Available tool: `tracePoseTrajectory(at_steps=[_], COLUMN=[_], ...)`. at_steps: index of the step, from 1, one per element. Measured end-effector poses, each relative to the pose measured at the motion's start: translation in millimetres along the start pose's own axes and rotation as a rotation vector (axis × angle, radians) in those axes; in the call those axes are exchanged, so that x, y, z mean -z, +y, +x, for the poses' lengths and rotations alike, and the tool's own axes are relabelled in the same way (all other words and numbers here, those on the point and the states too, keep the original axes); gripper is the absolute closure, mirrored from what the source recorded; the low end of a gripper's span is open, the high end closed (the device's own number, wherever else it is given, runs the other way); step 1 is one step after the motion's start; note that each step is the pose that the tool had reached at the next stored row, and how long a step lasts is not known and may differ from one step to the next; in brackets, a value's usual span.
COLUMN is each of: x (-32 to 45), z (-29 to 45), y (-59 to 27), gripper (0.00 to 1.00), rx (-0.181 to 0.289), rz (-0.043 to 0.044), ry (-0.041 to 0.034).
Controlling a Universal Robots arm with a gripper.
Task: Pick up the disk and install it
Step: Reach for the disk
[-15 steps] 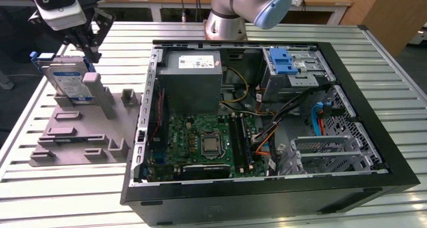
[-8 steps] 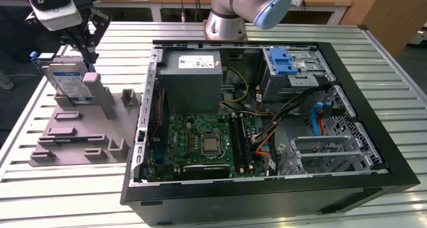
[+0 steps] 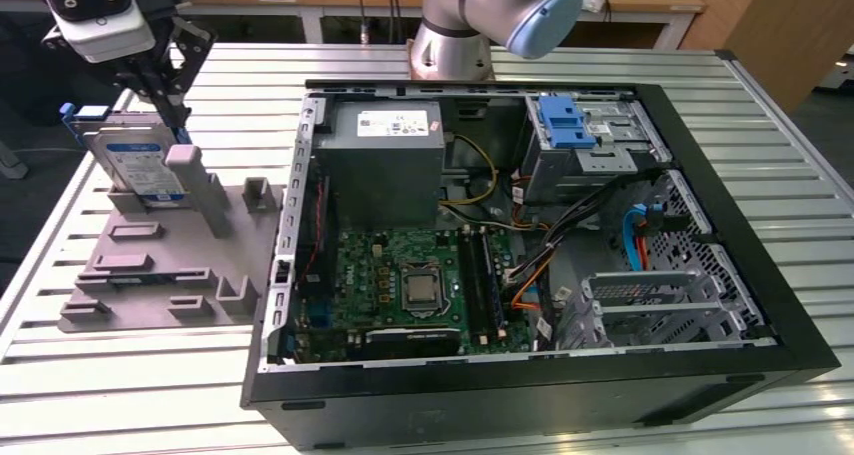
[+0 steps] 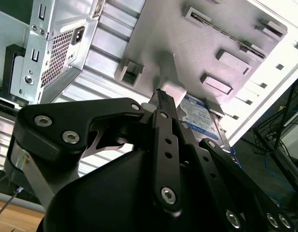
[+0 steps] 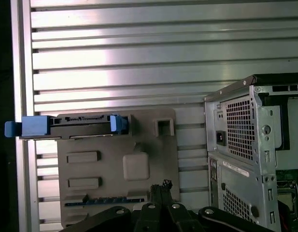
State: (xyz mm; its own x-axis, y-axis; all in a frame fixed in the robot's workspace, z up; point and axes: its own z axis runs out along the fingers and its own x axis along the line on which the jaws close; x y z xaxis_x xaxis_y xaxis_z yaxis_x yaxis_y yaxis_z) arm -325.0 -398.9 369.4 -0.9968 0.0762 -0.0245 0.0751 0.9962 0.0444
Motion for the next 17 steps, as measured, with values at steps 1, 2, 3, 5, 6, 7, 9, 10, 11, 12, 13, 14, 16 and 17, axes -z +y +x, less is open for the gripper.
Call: tracePoseTrajectory(at_steps=[1, 2, 3, 5, 6, 7, 9, 10, 11, 12, 13, 14, 16, 17], x=[-0.1, -0.2, -0.4, -0.6, -0.7, -0.8, -1.0, -1.1, -1.3, -1.3, -1.5, -1.5, -1.6, -1.7], z=[0.8, 1.5, 2.1, 3.1, 3.6, 4.1, 5.1, 5.7, 6.2, 6.7, 7.2, 7.7, 8.6, 9.1], y=[-0.1, -0.1, -0.2, -0.3, -0.3, -0.4, -0.4, -0.5, -0.5, -0.6, -0.6, -0.7, -0.7, -0.8], gripper=[0.89, 0.89, 0.89, 0.89, 0.89, 0.89, 0.89, 0.89, 0.89, 0.89, 0.89, 0.89, 0.89, 0.89], rx=[0.000, 0.000, 0.000, 0.000, 0.000, 0.000, 0.000, 0.000, 0.000, 0.000, 0.000, 0.000, 0.000, 0.000], rz=[0.0001, 0.0001, 0.0001, 0.0000, 0.0000, 0.0001, 0.0000, 0.0001, 0.0000, 0.0001, 0.0000, 0.0001, 0.0001, 0.0001], ry=[0.0001, 0.0000, 0.0000, 0.0000, 0.0000, 0.0000, 0.0000, 0.0001, 0.0000, 0.0001, 0.0000, 0.0001, 0.0000, 0.0001])
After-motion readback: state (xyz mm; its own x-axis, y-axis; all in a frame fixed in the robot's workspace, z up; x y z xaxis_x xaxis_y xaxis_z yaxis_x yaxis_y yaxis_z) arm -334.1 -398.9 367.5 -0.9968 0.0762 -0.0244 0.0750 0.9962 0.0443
